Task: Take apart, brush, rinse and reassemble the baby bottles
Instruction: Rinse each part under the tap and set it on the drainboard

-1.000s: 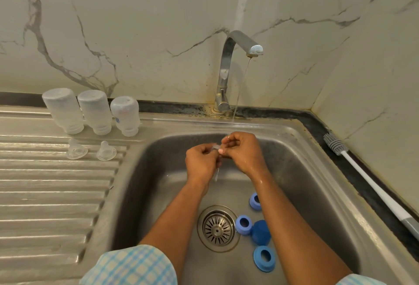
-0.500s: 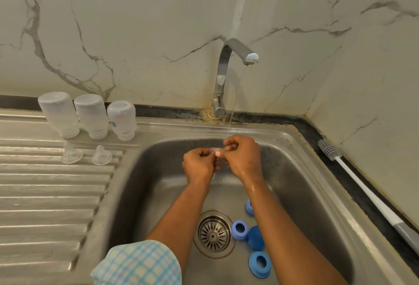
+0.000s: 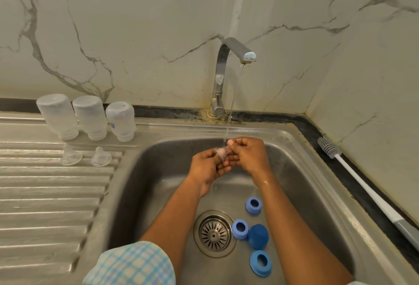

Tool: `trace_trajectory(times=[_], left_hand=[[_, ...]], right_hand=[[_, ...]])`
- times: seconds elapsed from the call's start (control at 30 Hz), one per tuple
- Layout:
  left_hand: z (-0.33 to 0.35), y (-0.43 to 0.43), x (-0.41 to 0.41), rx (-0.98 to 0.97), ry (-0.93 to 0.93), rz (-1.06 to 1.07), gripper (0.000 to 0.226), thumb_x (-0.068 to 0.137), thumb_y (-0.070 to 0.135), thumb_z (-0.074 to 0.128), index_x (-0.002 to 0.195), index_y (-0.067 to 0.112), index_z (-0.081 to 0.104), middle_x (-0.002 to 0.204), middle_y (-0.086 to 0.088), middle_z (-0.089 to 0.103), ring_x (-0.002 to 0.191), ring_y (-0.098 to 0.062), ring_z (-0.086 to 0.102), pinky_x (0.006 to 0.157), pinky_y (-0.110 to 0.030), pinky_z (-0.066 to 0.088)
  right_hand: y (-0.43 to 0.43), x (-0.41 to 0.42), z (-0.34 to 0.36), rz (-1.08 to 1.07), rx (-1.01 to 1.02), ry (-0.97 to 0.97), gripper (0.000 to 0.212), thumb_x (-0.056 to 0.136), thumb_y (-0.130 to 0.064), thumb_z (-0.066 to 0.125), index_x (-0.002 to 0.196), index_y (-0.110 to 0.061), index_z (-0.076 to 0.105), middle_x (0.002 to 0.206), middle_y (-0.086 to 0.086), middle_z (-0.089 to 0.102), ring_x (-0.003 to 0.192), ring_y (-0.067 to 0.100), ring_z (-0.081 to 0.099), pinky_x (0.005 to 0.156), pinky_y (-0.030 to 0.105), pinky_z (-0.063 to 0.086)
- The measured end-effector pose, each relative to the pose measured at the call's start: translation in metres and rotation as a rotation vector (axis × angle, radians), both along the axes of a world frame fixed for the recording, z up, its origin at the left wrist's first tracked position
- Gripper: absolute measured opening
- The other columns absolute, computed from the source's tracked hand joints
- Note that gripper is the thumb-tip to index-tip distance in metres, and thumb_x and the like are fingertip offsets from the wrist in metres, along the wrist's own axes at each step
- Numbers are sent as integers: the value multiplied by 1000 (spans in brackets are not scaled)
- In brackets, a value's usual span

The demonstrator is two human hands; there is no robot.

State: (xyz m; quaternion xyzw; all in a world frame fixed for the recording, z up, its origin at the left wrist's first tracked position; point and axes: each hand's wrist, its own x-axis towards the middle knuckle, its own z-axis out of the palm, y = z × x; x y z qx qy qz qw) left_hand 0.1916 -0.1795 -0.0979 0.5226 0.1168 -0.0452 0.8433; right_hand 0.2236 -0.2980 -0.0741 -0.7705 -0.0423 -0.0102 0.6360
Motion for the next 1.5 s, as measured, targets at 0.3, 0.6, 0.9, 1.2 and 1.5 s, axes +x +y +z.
trace_trajectory(times=[0.3,0.6,0.9,1.2,1.5], left_hand=[[-1,5,0,-8,27,30,16,99,-4,51,100,0,67,79,-12,68,63,-12,66,63,-23,59],[-8,4,5,557,-168,206,23,92,-3,61,83,10,77,77,-11,74,77,-31,72,70,-40,62],[-7,1,14,678,-67,261,16,91,9,65,83,12,78,75,-6,72,76,-27,67,75,-37,56],[-1,5,10,550,-84,180,14,92,11,64,84,5,75,82,-15,74,87,-34,71,84,-45,59],[-9,14,10,398,-70,223,16,92,1,65,105,2,75,93,-13,76,87,-25,72,75,-29,60]], right_hand=[[6,-2,0,71,-105,-27,14,88,-16,72,93,-5,67,83,10,73,74,22,72,64,27,60],[7,-7,2,52,-166,97,26,94,-26,66,92,-1,66,76,14,73,63,22,73,56,31,60],[8,0,-5,-1,-334,81,42,89,3,53,126,-15,62,108,11,69,80,23,69,73,45,62],[5,-5,-5,128,-424,57,13,95,-18,61,95,-10,71,86,15,72,84,32,70,74,47,60],[6,-2,-3,184,-194,239,15,93,-9,62,105,-7,70,98,14,74,88,25,73,75,39,62]])
